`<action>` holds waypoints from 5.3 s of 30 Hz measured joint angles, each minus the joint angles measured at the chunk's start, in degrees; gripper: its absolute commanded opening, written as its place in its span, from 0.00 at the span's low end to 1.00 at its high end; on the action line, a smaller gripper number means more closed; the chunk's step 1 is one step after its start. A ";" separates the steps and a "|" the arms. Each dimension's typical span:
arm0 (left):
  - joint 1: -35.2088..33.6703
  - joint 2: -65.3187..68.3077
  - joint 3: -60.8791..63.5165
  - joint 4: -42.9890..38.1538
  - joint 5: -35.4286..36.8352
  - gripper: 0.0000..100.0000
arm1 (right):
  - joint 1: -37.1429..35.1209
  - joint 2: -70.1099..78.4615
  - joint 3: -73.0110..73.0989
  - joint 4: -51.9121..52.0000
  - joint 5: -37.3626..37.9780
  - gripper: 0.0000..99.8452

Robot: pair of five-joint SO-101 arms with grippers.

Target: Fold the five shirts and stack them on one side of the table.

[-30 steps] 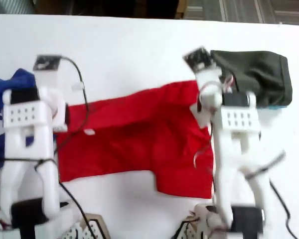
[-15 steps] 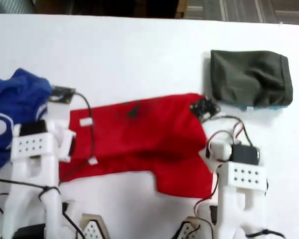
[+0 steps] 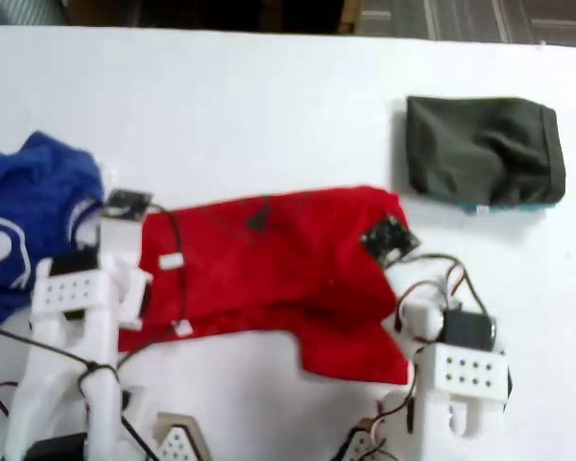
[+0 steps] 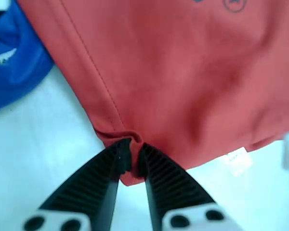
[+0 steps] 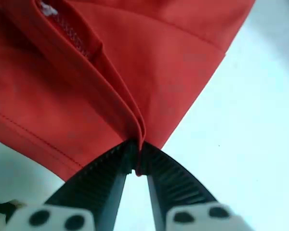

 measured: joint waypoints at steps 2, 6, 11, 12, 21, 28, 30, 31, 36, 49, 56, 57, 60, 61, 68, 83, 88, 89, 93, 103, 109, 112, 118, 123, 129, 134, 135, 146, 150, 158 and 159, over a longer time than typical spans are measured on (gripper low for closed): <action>0.00 0.00 -1.49 1.85 0.00 0.03 | 0.00 -1.58 -2.11 2.55 0.09 0.02; 0.00 0.00 -2.99 4.57 0.00 0.03 | 0.00 -2.90 -4.31 6.77 0.09 0.02; 0.00 0.00 -2.99 4.92 0.00 0.03 | 0.00 -2.90 -3.96 7.74 0.62 0.02; 0.00 0.00 -2.99 4.92 0.00 0.03 | 0.00 -2.90 -3.16 7.74 1.67 0.02; 0.00 -0.09 0.62 1.32 -0.53 0.03 | 1.05 -2.90 1.67 7.74 7.65 0.02; 0.00 -0.09 0.70 1.14 -0.53 0.06 | 1.05 -2.90 1.85 7.74 7.56 0.05; 0.00 -0.09 0.70 1.14 -0.53 0.12 | 1.05 -2.90 1.85 7.74 7.56 0.12; 0.00 -0.09 0.70 1.14 -0.53 0.15 | 1.05 -2.90 1.85 7.74 7.56 0.15; -0.09 -0.09 0.70 1.14 -0.53 0.18 | 1.05 -2.90 1.85 7.74 7.56 0.24; 0.00 -0.09 -15.91 7.21 -0.53 0.04 | 0.97 -2.90 -7.03 3.52 -1.85 0.03; 0.88 0.79 -22.95 5.45 1.58 0.03 | -7.74 2.29 -14.07 -1.49 -9.14 0.02; 1.41 2.11 -23.21 4.40 1.67 0.03 | -8.53 4.57 -15.65 -2.99 -10.29 0.02; 2.29 8.62 -23.38 0.44 2.73 0.03 | -9.85 13.80 -22.15 -6.68 -14.07 0.02; 2.29 11.60 -23.47 -1.05 3.43 0.03 | -10.02 17.76 -25.05 -7.21 -15.74 0.02; 2.29 34.46 -34.64 -2.37 6.77 0.03 | -10.90 48.26 -48.18 -7.82 -22.59 0.02; 2.37 72.26 -78.77 21.89 7.12 0.03 | -14.51 88.00 -68.48 -8.70 -27.96 0.02; 3.69 83.52 -98.55 31.21 7.12 0.03 | -10.99 94.07 -74.90 -8.70 -27.96 0.02; 4.40 85.71 -102.59 32.70 7.12 0.03 | -10.46 94.95 -75.96 -8.62 -27.96 0.02; 7.03 92.75 -115.43 34.20 7.12 0.03 | -8.70 97.58 -79.91 -7.65 -27.96 0.02; 12.48 96.44 -126.59 34.29 7.12 0.03 | -5.10 98.81 -89.23 -0.26 -27.96 0.02; 12.66 89.67 -120.44 34.29 7.03 0.03 | -5.98 96.53 -93.54 8.18 -27.96 0.02; 12.84 81.67 -112.79 34.29 7.03 0.03 | -6.77 91.60 -93.63 11.16 -27.96 0.02; 12.75 62.68 -89.93 32.70 7.03 0.03 | -8.88 79.12 -87.65 16.09 -24.44 0.02; 12.57 49.58 -63.91 20.22 5.19 0.03 | -10.81 66.46 -68.75 10.81 -21.98 0.02; 11.34 38.42 -36.84 4.57 3.52 0.03 | -17.49 49.32 -42.11 2.90 -18.02 0.05; 7.38 36.92 -28.13 -2.37 3.43 0.03 | -23.12 41.23 -28.13 1.67 -16.88 0.18; 6.77 36.92 -26.73 -3.60 3.43 0.03 | -23.82 40.79 -26.29 1.14 -16.88 0.19; 3.69 35.34 -22.59 -7.74 3.08 0.03 | -25.23 40.09 -14.68 -6.59 -16.88 0.18; 3.69 35.34 -22.51 -7.91 3.08 0.03 | -26.20 40.00 -14.51 -5.19 -16.88 0.18; 3.69 35.25 -22.33 -8.18 4.92 0.03 | -33.41 39.91 -13.36 -5.19 -16.88 0.18; 3.69 35.25 -22.33 -8.18 5.10 0.03 | -33.32 39.91 -12.75 -6.33 -16.88 0.18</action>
